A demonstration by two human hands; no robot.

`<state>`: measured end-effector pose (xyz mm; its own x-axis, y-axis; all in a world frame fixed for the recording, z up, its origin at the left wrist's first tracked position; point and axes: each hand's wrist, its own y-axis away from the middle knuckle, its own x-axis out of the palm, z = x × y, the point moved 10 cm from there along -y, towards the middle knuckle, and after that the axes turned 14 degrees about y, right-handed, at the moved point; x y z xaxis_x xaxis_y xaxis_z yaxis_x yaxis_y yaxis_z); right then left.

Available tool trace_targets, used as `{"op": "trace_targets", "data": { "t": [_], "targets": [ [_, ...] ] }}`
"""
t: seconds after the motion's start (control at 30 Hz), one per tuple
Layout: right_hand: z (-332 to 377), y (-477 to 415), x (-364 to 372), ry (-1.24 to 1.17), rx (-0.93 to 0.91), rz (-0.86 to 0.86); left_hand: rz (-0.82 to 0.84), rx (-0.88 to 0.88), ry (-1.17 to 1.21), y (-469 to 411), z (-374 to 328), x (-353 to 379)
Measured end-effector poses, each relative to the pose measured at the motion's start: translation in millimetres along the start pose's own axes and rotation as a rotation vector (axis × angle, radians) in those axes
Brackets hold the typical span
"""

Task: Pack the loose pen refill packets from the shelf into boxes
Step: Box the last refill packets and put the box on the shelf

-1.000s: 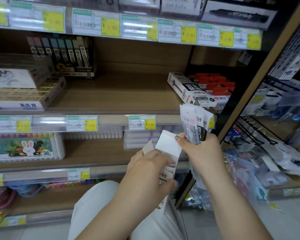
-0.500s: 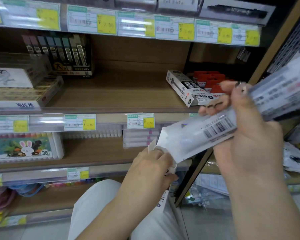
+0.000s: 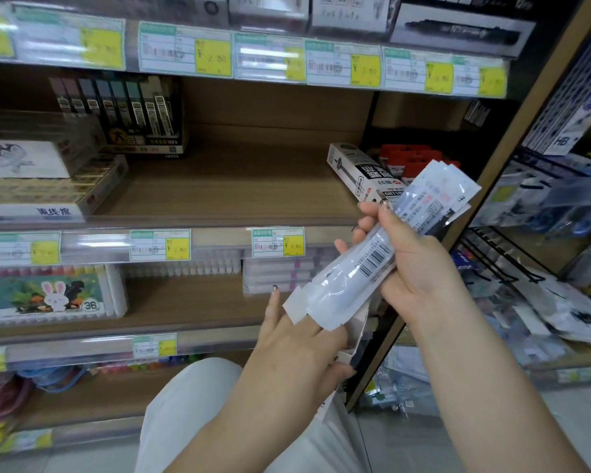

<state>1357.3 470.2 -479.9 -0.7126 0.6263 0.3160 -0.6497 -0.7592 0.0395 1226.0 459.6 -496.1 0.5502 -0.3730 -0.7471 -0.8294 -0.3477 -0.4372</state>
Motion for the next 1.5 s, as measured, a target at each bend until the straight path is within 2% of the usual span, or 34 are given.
{"op": "trace_targets", "data": {
  "t": [0.33, 0.73, 1.07, 1.2, 1.37, 1.5],
  "targets": [
    [28, 11, 7, 0.300, -0.330, 0.220, -0.248, -0.055, -0.010, 10, 12, -6],
    [48, 28, 26, 0.527, -0.519, 0.276, -0.082, 0.007, -0.066, 1, 7, 17],
    [39, 35, 30, 0.458, -0.423, 0.324, -0.082, -0.037, -0.009, -2, 16, 18],
    [39, 30, 23, 0.433, -0.358, 0.266, -0.067, -0.011, -0.033, 0, 12, 21],
    [38, 23, 14, 0.586, -0.359, 0.124, -0.061, -0.005, -0.043, -1, 8, 22],
    [22, 25, 16, 0.673, -0.314, 0.131, -0.061, -0.039, 0.000, -2, 12, 19]
  ]
}}
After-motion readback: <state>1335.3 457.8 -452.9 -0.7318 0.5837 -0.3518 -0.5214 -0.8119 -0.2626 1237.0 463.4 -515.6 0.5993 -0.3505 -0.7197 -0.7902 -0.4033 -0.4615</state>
